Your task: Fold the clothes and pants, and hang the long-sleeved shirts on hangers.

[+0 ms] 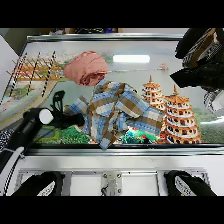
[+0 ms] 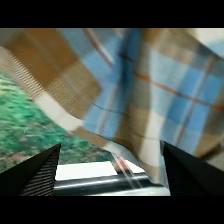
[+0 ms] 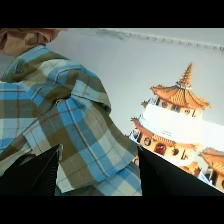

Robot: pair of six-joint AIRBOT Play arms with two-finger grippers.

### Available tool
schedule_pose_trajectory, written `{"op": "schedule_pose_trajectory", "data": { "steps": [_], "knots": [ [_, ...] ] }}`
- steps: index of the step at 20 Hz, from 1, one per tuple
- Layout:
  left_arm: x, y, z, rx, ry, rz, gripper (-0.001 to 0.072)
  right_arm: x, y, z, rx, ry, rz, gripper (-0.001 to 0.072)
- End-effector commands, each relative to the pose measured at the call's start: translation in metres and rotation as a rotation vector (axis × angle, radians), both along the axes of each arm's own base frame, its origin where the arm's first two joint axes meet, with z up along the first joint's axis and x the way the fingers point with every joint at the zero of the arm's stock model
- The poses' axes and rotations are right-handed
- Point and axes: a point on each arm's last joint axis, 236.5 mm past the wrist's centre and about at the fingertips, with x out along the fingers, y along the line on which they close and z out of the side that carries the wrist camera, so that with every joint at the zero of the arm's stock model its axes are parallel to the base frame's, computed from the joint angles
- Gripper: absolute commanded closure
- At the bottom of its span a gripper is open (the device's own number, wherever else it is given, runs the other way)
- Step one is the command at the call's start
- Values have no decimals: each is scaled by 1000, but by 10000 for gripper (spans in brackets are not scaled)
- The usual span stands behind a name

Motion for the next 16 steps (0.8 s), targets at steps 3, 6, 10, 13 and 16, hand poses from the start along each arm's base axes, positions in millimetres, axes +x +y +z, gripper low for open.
{"op": "schedule_pose_trajectory", "data": {
  "steps": [3,6,10,13,16],
  "knots": [
    [-48,-83,-10,-34,-36,-197,27,-7,2,-37,26,95,-10,202],
    [-61,-120,-21,52,-30,-330,27,-11,2,-60,34,147,-14,202],
    [-47,-144,-29,301,-134,-476,27,-12,0,-75,35,167,-23,202],
    [-50,-166,-39,389,-130,-553,26,-8,-1,-73,35,149,-34,202],
    [-52,-186,-52,423,-128,-601,26,-8,-1,-73,35,149,-34,202]
  ]
}}
